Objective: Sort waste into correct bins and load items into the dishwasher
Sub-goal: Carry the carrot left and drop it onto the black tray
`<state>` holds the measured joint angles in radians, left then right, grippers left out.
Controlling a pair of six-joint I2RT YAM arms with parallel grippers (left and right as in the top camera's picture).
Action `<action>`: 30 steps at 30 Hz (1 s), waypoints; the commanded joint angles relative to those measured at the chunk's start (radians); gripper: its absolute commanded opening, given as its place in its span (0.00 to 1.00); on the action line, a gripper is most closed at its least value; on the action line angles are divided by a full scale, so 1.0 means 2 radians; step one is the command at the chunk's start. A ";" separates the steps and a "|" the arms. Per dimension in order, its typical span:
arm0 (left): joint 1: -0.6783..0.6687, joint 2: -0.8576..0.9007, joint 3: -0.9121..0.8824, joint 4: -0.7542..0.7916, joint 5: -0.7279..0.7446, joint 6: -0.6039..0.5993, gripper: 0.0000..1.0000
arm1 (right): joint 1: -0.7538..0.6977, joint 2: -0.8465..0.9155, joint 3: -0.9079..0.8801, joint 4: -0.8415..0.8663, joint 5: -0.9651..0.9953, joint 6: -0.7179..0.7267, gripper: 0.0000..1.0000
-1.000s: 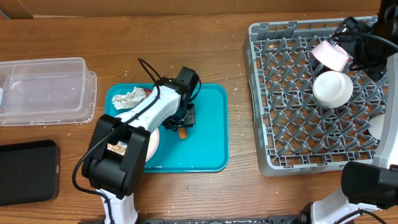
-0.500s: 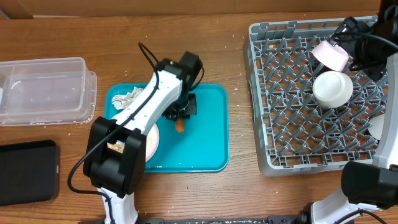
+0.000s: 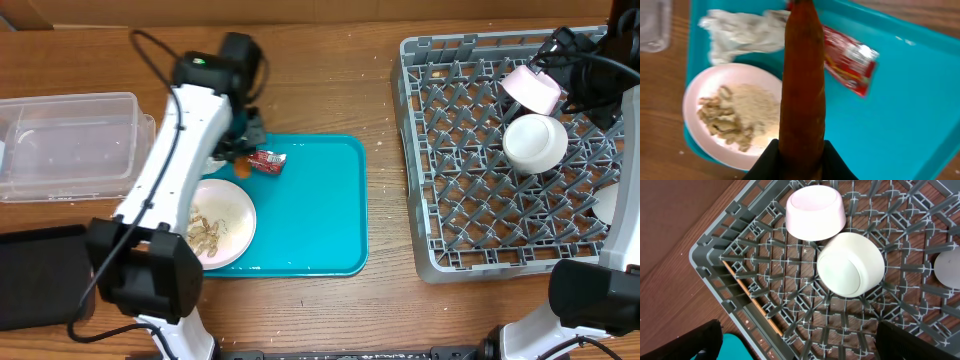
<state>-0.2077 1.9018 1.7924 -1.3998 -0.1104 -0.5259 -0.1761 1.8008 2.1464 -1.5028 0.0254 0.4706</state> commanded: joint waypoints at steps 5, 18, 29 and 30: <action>0.078 -0.014 0.013 -0.003 -0.010 -0.016 0.04 | -0.002 -0.003 0.001 0.003 -0.001 0.001 1.00; 0.326 -0.014 0.012 0.011 -0.016 -0.067 0.04 | -0.002 -0.003 0.001 0.003 -0.001 0.001 1.00; 0.508 -0.012 -0.019 0.040 -0.028 -0.117 0.06 | -0.002 -0.003 0.001 0.003 -0.001 0.001 1.00; 0.525 -0.012 -0.041 0.063 -0.029 -0.119 0.06 | -0.002 -0.003 0.001 0.003 -0.001 0.001 1.00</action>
<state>0.7826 1.9015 1.7786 -1.3231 -0.1410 -0.7120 -0.1761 1.8008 2.1464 -1.5032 0.0250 0.4706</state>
